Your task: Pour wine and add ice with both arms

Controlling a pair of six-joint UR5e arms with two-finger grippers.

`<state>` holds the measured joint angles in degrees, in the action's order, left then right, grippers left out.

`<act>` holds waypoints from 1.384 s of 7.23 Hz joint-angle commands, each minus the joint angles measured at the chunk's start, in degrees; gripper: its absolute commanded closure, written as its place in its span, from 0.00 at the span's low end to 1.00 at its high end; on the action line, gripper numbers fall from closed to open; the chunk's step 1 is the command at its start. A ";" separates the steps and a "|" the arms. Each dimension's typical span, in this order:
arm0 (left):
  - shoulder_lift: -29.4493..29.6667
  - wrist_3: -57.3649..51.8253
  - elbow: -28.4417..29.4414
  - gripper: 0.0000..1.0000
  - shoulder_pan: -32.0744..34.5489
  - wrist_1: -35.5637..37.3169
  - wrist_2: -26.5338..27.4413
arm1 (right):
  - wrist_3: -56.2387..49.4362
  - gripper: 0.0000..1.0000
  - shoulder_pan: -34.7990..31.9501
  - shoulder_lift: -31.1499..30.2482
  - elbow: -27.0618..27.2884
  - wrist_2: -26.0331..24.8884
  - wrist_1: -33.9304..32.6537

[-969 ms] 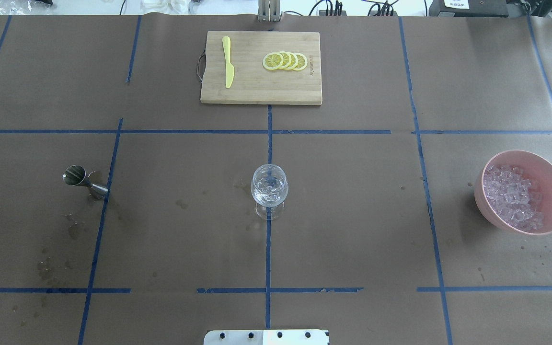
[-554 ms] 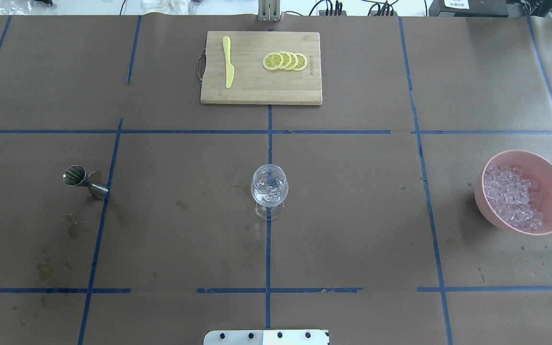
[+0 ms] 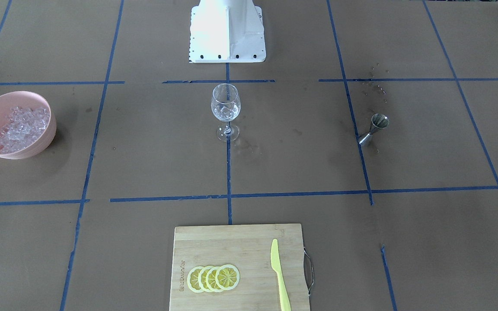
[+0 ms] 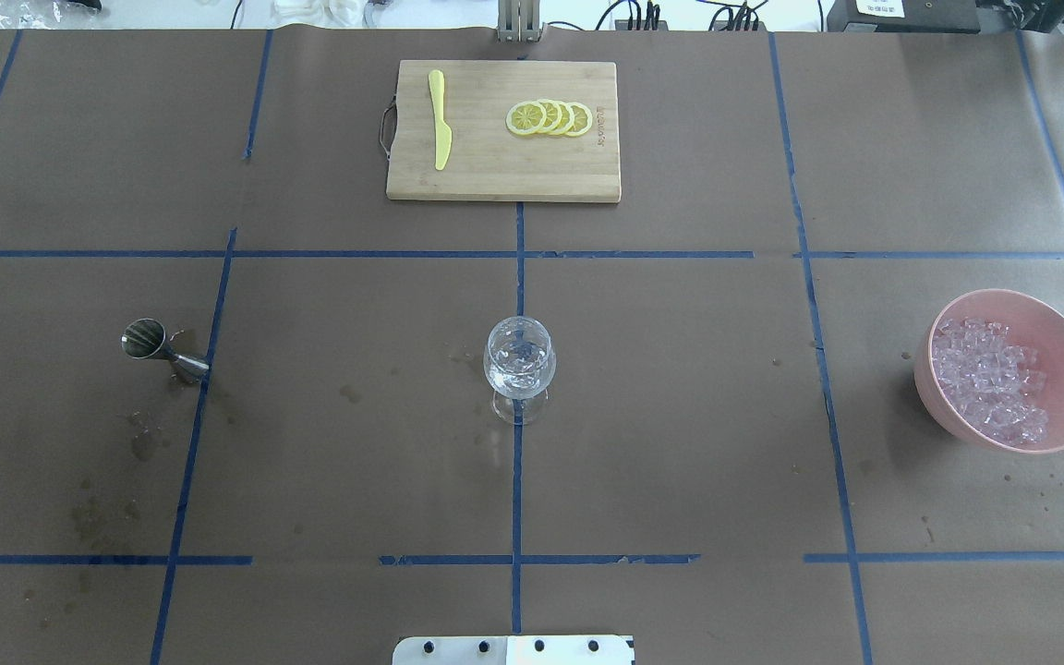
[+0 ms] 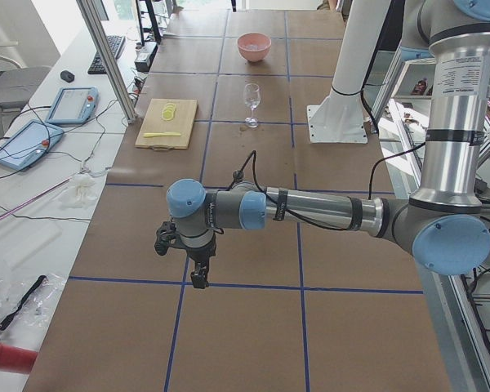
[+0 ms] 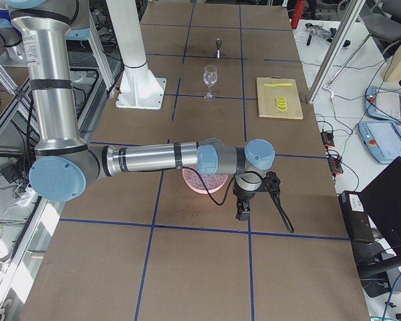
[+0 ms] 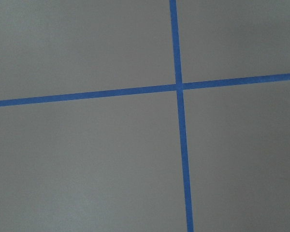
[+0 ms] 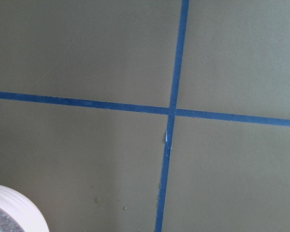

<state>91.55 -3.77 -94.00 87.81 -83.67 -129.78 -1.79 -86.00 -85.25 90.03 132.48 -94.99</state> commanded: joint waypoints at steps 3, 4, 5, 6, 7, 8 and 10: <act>-0.23 -0.01 0.66 0.00 0.08 0.09 -0.04 | 0.12 0.00 -4.08 -1.67 -2.31 2.68 4.37; -0.84 -0.01 0.39 0.00 0.08 0.09 -0.12 | 0.12 0.00 -4.52 -1.67 -2.31 4.52 4.37; -1.28 0.17 0.48 0.00 0.08 0.52 -3.17 | 0.12 0.00 -4.70 -1.59 -2.14 4.80 4.46; -1.98 0.17 0.31 0.00 0.08 0.79 -4.94 | 0.21 0.00 -4.79 -1.32 -2.14 4.81 4.38; -3.03 -0.01 -0.04 0.00 0.08 0.44 -5.13 | 0.21 0.00 -4.87 -1.23 -2.05 4.89 4.46; -3.30 -0.27 -0.05 0.00 0.08 0.18 -5.05 | 0.21 0.00 -4.79 -1.23 -2.05 5.33 4.38; -3.22 -0.27 -0.05 0.00 0.00 0.17 -5.05 | 0.21 0.00 -4.87 -1.23 -2.05 5.68 4.37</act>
<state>88.35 -4.00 -93.98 87.84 -83.45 -134.79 -1.58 -90.82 -86.50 87.97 137.98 -90.61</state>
